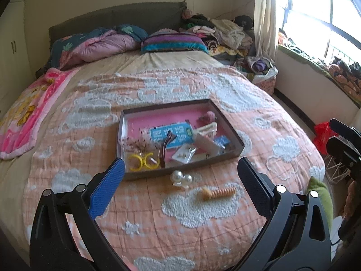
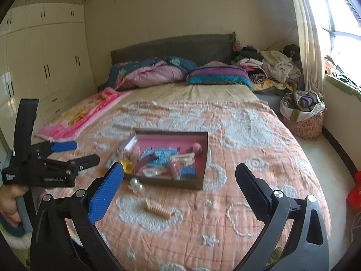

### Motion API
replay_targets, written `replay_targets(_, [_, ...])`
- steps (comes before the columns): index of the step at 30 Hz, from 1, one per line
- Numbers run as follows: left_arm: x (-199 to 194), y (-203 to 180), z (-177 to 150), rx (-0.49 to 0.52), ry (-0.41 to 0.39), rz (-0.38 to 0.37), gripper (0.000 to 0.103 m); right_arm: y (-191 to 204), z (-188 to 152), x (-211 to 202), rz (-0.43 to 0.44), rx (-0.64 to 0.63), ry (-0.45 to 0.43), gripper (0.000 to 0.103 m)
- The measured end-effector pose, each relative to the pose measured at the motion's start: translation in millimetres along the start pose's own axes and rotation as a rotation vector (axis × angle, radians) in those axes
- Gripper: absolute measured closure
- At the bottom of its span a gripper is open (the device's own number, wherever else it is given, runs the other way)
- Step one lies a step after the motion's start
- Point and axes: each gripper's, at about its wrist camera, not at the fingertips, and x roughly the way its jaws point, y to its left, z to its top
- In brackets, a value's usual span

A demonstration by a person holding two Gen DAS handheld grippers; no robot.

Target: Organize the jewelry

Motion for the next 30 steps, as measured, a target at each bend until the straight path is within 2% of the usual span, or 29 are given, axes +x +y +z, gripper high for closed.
replay_targets(15, [34, 11, -36, 0.018, 0.094, 0.051, 0.010, 14, -48, 42, 0.028, -0.064, 0.150, 0.004])
replay_targets(24, [69, 33, -52, -0.026, 0.175, 0.069, 0.010, 26, -70, 87, 0.042, -0.127, 0.246, 0.004])
replay_targets(30, [92, 43, -52, -0.061, 0.221, 0.044, 0.010, 34, -84, 126, 0.051, -0.200, 0.330, 0.004])
